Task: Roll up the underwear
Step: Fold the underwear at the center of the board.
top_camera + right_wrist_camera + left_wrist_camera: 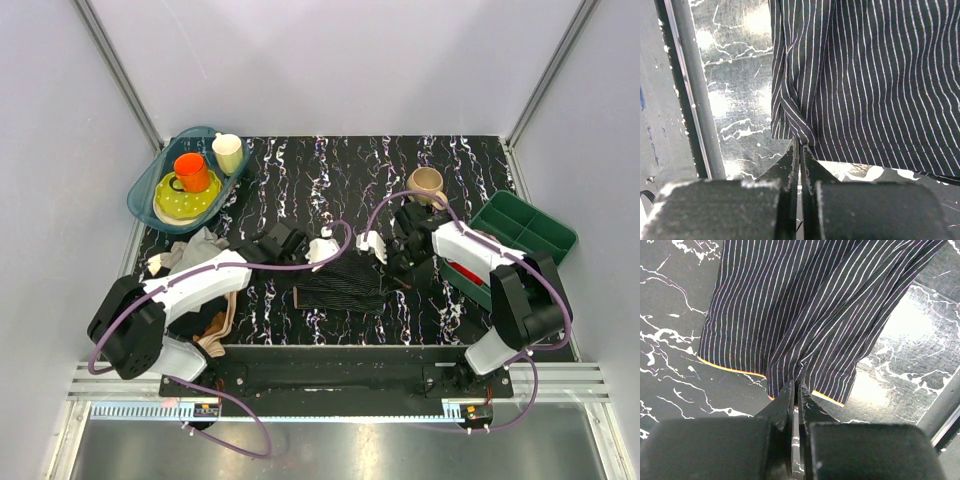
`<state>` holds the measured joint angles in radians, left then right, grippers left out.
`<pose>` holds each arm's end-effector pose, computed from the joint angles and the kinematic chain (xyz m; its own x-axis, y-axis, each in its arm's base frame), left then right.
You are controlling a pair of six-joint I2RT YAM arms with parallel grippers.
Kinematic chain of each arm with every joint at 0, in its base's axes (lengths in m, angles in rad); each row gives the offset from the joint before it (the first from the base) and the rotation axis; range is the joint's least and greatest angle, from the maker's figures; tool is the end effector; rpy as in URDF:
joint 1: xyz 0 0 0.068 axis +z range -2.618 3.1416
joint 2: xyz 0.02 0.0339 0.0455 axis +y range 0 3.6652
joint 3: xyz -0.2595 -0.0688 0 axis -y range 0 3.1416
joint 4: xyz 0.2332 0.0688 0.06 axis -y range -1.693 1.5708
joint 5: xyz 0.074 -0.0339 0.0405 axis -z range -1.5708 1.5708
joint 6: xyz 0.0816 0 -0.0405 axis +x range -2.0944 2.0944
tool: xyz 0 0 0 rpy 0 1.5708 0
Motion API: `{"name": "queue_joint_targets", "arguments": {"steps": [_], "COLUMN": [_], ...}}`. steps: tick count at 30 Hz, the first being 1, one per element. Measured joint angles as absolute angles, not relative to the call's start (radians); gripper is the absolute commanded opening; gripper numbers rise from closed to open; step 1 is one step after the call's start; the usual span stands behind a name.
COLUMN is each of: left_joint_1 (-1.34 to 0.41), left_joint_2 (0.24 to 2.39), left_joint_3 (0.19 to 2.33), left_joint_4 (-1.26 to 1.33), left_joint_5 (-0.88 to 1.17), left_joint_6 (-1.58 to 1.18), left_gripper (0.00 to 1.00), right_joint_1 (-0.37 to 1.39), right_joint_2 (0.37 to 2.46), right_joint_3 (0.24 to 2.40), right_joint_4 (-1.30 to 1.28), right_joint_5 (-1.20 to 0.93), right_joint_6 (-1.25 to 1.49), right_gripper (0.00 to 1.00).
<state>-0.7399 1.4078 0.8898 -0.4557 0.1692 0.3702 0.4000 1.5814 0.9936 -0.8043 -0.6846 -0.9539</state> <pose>0.2101 -0.2104 0.1785 -0.3036 0.7601 -0.5745 0.9057 0.4174 0.0736 0.2327 0.1544 0.1586 -0.1938 -0.7680 -0.6104 -0.9737 0.0749 0.2150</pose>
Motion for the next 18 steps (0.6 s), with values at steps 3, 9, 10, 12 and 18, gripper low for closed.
{"name": "queue_joint_targets", "arguments": {"steps": [3,9,10,12,18], "left_joint_1": [-0.743,-0.755,-0.760,-0.768,-0.782], "left_joint_2": [1.410,1.410,1.409,1.400,1.211], "left_joint_3": [0.890,0.890,0.890,0.890,0.888], "left_joint_4": [-0.469,-0.503,-0.515,-0.540,-0.585], "left_joint_5": [0.162,0.160,0.160,0.160,0.162], "left_joint_6": [0.370,0.366,0.360,0.347,0.297], "left_gripper": [0.11,0.37,0.38,0.40,0.57], "right_joint_1": [0.419,0.434,0.436,0.439,0.440], "right_joint_2": [1.581,1.581,1.580,1.575,1.509], "right_joint_3": [0.983,0.971,0.966,0.955,0.943], "right_joint_4": [-0.799,-0.804,-0.811,-0.837,-0.934], "right_joint_5": [-0.664,-0.639,-0.637,-0.635,-0.628], "right_joint_6": [-0.958,-0.994,-1.003,-1.032,-1.098], "right_gripper": [0.03,0.29,0.32,0.39,0.46]}}
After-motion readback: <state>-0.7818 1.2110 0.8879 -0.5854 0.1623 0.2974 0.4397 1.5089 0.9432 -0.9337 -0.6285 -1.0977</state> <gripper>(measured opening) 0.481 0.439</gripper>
